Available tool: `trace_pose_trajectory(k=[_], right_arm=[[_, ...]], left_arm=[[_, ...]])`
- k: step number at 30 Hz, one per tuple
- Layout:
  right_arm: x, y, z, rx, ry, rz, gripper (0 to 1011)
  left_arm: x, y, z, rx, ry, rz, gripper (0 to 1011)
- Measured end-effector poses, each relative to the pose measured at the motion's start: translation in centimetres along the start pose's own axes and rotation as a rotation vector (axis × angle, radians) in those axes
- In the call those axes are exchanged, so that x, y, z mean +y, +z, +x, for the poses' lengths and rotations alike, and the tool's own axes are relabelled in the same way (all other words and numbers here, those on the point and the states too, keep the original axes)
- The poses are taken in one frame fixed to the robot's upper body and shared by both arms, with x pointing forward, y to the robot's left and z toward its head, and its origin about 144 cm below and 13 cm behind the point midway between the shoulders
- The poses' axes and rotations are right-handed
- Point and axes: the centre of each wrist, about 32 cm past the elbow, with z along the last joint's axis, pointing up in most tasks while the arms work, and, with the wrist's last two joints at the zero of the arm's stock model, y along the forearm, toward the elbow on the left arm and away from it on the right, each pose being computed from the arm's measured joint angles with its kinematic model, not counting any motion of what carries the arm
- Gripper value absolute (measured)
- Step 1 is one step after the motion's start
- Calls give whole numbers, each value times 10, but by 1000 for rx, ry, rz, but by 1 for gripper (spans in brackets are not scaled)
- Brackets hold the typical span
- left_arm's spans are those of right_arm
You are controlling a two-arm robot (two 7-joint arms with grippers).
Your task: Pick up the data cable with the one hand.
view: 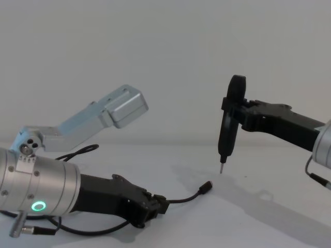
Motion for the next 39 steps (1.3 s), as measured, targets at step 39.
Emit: trace_pose_trajectory(k=[39], right_arm=[[20, -20, 2, -20, 11, -35, 275]], left_arm=[[0, 0, 0, 0, 0, 0, 42]])
